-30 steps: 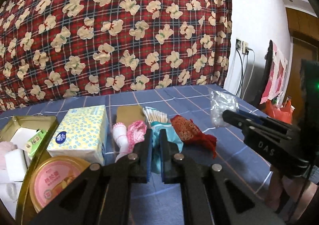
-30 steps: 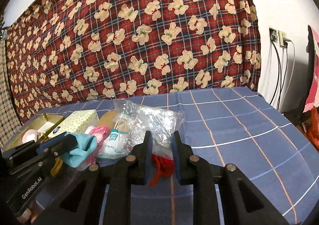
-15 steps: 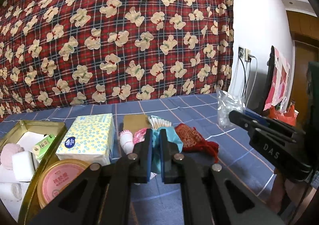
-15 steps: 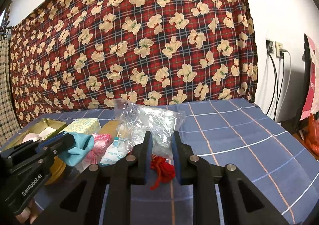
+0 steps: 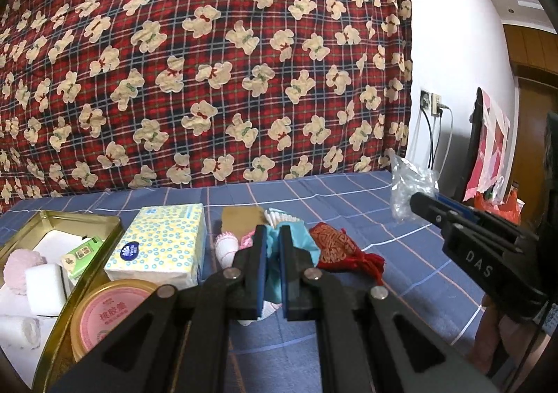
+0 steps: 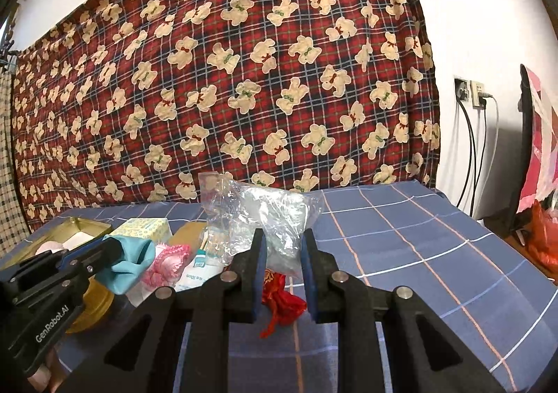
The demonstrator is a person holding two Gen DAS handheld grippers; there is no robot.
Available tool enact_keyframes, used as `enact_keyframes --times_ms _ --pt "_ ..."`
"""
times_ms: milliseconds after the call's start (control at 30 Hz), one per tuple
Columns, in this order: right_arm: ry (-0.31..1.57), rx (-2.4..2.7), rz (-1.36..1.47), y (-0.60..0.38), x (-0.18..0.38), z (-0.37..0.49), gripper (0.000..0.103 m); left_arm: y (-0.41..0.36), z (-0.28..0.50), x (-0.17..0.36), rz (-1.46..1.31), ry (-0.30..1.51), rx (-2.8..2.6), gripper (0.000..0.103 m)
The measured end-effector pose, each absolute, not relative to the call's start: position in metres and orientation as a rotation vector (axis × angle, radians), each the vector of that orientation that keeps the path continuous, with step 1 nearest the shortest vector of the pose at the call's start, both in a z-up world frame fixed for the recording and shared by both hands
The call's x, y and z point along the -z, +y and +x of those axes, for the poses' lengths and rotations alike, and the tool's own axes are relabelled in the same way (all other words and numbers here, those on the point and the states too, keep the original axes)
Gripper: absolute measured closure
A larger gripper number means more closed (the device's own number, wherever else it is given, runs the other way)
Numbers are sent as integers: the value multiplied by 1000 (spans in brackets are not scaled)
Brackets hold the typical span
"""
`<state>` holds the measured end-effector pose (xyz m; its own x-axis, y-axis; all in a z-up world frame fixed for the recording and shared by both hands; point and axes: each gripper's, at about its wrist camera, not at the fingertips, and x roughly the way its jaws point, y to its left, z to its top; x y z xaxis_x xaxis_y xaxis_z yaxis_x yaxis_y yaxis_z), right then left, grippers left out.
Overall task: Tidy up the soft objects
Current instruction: 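Lift the clear plastic bag with the right gripper while the left gripper lifts the teal cloth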
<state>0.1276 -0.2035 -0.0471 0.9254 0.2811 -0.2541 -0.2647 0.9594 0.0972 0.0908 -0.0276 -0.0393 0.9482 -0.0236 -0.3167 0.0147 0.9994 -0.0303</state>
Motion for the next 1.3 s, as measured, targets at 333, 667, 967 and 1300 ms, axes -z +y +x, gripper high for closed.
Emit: enact_keyframes --times_ms 333,667,967,1300 --pt "269 -271 63 -203 47 129 82 -21 90 39 -47 314 2 99" --pt "308 -283 82 -184 49 142 82 1 91 41 -81 318 -115 99" --pt "296 -288 56 -155 47 143 82 11 91 42 -80 326 -181 99" --pt "296 -308 38 -133 47 143 82 20 87 43 -95 332 -192 99"
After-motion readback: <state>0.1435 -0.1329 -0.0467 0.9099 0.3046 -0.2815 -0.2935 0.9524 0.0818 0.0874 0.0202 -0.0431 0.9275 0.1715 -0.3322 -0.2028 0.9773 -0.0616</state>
